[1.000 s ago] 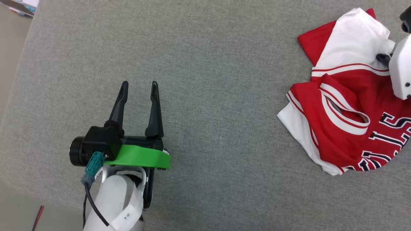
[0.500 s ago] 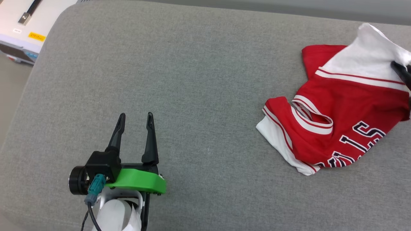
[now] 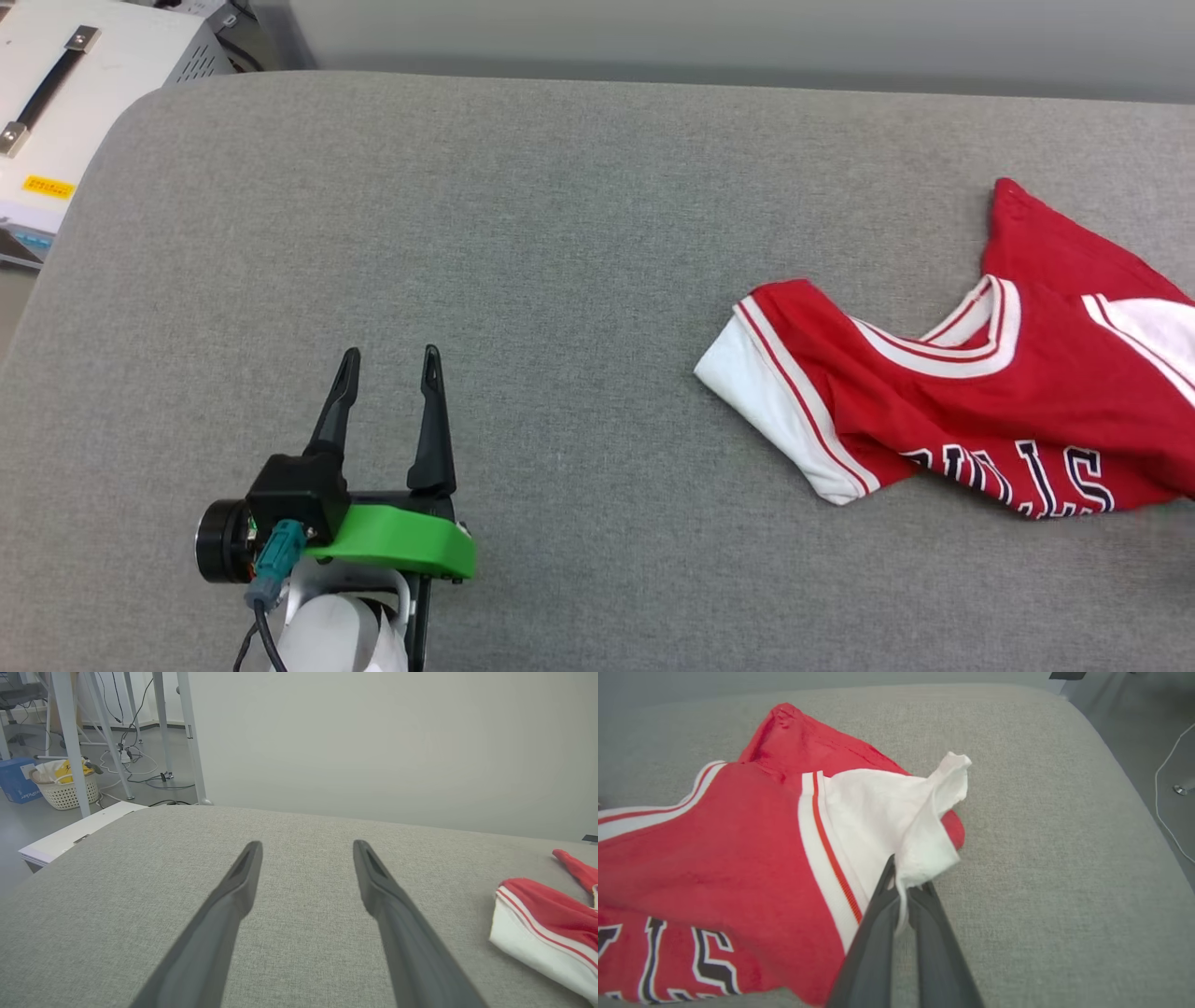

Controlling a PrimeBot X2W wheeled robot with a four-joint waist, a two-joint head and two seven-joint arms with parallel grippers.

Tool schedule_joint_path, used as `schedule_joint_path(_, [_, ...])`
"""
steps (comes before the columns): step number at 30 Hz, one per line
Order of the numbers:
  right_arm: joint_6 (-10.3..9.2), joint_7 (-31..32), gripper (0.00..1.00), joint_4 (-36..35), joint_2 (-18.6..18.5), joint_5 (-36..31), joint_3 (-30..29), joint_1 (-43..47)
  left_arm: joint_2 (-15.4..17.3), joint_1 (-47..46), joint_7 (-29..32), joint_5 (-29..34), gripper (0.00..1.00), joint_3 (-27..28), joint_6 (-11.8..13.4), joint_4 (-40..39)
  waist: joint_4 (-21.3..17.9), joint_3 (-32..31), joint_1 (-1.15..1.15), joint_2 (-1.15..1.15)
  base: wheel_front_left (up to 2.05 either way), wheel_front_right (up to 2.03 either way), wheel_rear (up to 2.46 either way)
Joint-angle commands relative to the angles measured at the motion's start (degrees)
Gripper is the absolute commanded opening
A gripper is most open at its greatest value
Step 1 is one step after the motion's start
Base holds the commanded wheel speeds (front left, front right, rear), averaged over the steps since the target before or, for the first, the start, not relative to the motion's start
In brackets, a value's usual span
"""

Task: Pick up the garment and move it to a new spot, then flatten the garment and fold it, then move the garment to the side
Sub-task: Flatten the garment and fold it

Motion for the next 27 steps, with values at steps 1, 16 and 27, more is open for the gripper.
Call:
schedule_joint_path(1, [-0.05, -0.8, 0.00, 1.2, 1.0, 0.8, -1.2, 1.9, -0.2, 0.8, -0.3, 0.3, 1.00, 0.2, -0.2, 0.1, -0.3, -0.2, 0.00, 0.00, 0.00, 0.00, 0.00])
schedule_joint_path(16, [-0.05, -4.6, 1.00, 10.0, 9.6, -5.0, -10.2, 6.0, -0.2, 0.9, -0.3, 1.0, 1.00, 1.1, -0.7, 1.2, -1.4, -1.7, 0.00, 0.00, 0.00, 0.00, 0.00])
schedule_joint_path(27, [-0.05, -4.8, 1.00, -15.6, 24.6, -35.9, -39.5, 11.2, -0.1, -0.7, -0.3, 3.8, 1.00, 3.9, -4.4, 0.9, -2.7, -3.4, 0.00, 0.00, 0.00, 0.00, 0.00])
